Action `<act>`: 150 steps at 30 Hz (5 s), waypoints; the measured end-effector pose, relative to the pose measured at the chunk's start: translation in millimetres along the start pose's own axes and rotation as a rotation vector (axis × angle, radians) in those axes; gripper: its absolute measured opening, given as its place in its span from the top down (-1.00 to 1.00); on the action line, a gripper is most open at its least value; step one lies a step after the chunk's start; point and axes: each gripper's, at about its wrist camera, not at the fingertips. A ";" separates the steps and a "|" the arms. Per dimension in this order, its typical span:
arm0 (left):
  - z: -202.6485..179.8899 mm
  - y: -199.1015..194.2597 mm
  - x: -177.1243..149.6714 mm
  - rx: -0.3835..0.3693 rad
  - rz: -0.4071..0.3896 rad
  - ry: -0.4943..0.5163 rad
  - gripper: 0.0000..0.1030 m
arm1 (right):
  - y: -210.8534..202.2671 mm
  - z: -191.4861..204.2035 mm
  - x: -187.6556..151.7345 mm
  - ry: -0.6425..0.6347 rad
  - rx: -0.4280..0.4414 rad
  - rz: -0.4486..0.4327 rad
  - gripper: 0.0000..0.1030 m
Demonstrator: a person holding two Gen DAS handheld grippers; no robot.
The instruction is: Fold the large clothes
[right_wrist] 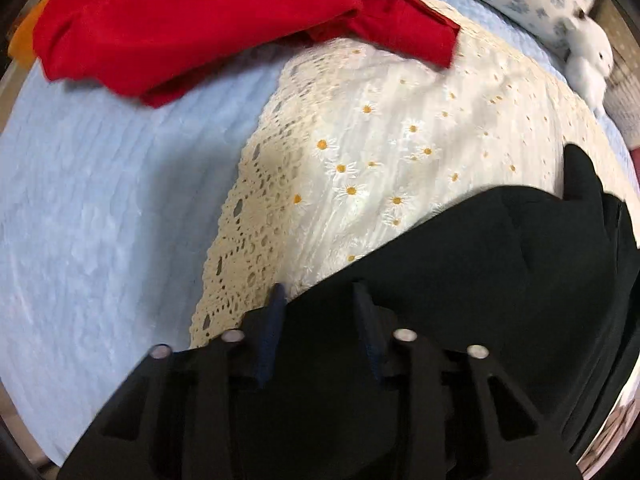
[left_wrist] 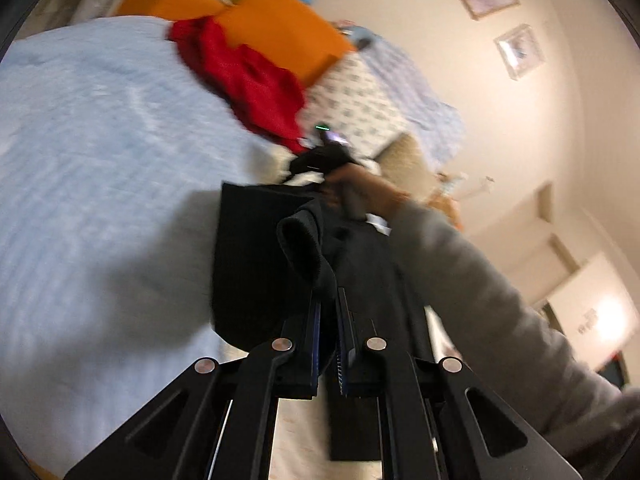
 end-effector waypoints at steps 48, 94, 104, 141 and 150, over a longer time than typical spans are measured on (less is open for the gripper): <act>-98.0 208.6 -82.1 0.505 0.461 0.373 -0.71 | -161.4 -269.4 -413.5 -0.084 0.384 -0.503 -0.46; -79.5 222.7 -6.9 0.209 0.350 0.199 -0.40 | -120.2 -186.9 -498.1 -0.059 0.234 -0.520 -0.51; -37.6 394.7 63.2 0.455 0.464 0.318 -0.36 | -87.5 -208.9 -516.5 0.052 0.212 -0.470 -0.52; 22.3 400.5 68.4 0.361 0.503 0.222 -0.39 | -84.9 -11.9 -499.9 -0.444 0.252 -0.559 0.31; 28.8 398.6 77.4 0.353 0.505 0.018 0.53 | -113.2 -71.7 -501.3 -0.292 0.411 -0.580 0.76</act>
Point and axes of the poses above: each gripper's, at about its wrist camera, not at the fingertips, and y roughly the way its jaws point, z to its left, x to its top, and after that the axes turned 8 degrees about -x, right-handed
